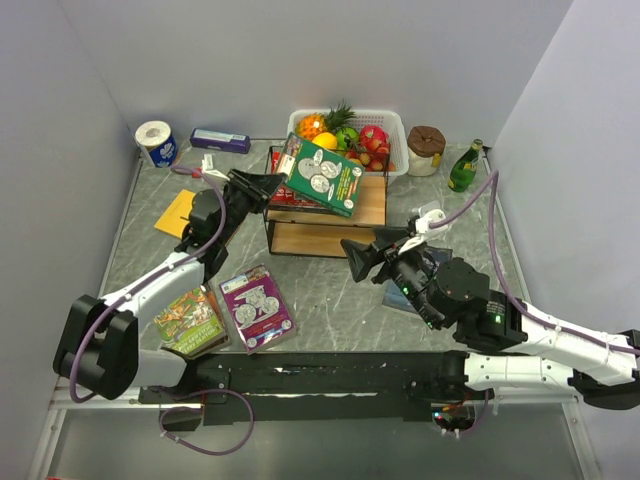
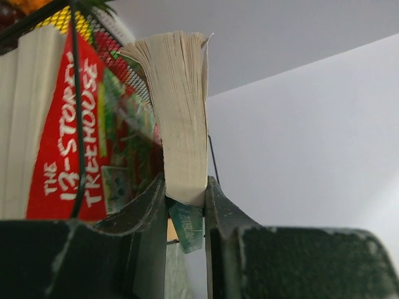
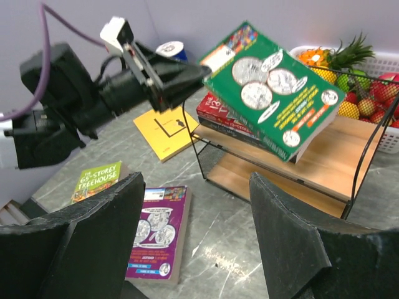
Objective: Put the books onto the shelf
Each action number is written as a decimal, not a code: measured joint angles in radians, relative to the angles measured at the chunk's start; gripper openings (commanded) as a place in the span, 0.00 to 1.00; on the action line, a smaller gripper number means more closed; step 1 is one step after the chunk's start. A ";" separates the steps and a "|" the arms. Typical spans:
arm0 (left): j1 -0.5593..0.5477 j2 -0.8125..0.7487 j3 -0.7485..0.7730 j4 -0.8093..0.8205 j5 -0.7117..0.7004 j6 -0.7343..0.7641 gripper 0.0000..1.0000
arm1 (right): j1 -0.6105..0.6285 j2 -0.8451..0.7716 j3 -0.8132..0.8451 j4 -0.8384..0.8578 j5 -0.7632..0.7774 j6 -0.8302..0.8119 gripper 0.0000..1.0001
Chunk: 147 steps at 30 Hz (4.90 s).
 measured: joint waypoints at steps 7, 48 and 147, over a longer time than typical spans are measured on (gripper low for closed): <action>-0.010 0.001 -0.010 -0.049 -0.028 -0.017 0.02 | -0.027 0.008 0.000 0.004 -0.020 0.009 0.75; -0.045 -0.010 0.169 -0.465 -0.159 -0.049 0.16 | -0.607 0.702 0.336 -0.354 -0.589 0.162 0.08; 0.184 0.204 0.431 -0.874 -0.025 0.251 0.66 | -0.687 0.823 0.658 -0.599 -0.335 0.085 0.05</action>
